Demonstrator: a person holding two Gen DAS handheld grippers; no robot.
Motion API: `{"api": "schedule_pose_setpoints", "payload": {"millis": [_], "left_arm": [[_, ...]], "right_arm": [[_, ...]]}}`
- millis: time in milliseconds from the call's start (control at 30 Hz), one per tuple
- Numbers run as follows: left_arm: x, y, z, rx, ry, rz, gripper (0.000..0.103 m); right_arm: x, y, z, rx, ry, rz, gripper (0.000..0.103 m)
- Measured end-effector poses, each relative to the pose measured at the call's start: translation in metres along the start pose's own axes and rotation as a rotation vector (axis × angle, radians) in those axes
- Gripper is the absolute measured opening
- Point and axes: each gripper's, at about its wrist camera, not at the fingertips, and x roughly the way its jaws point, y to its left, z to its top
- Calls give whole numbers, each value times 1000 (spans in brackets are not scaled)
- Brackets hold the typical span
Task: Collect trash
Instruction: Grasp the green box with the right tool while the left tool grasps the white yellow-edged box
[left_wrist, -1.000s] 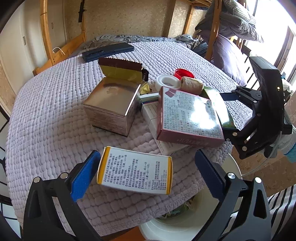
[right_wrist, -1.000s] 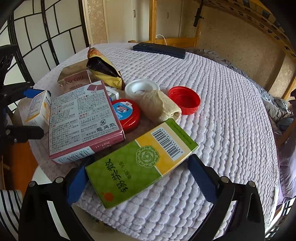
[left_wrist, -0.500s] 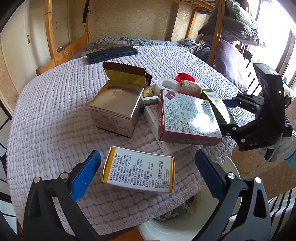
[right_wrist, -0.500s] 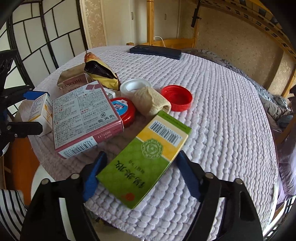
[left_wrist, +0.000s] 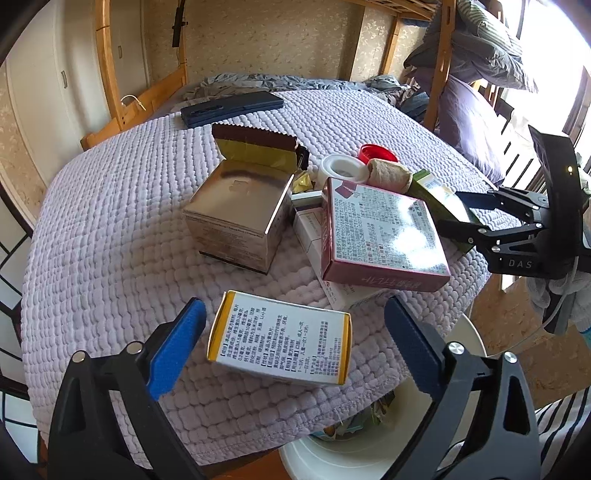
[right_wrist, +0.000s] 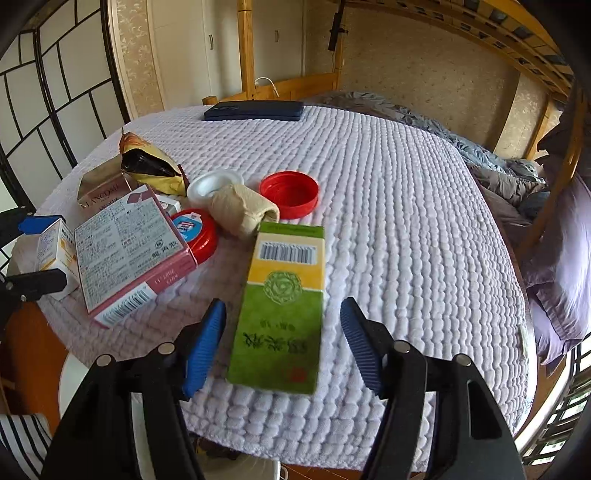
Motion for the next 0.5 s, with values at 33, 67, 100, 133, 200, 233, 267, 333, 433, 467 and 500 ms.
{"api": "schedule_pose_setpoints", "payload": {"millis": [33, 67, 100, 133, 200, 233, 267, 333, 433, 467, 500], "left_arm": [[1, 0, 0, 0, 2, -1, 95], [1, 1, -1, -2, 4, -4, 92], [1, 1, -2, -3, 6, -3, 88], [2, 2, -3, -4, 10, 1, 86], [4, 3, -4, -8, 20, 5, 69], [5, 4, -5, -12, 30, 6, 68], [4, 5, -6, -18, 28, 3, 68], [2, 5, -6, -21, 28, 6, 68], [-3, 5, -8, -23, 22, 8, 68], [-5, 4, -8, -25, 20, 5, 68], [-7, 4, -8, -27, 18, 2, 68]], "right_arm": [[3, 2, 1, 0, 4, -9, 64], [6, 3, 2, 7, 14, -16, 61], [7, 3, 3, 18, 22, -17, 55], [8, 2, 3, 30, 26, -9, 45], [6, 1, 4, 42, 26, -7, 42], [6, 1, 6, 40, 26, -5, 41], [7, 1, 7, 37, 26, -2, 41], [3, 1, 7, 40, 24, 8, 40], [-5, -3, 7, 62, 10, 34, 40], [-8, -3, 7, 66, 6, 36, 40], [-12, -3, 6, 70, 2, 39, 40]]}}
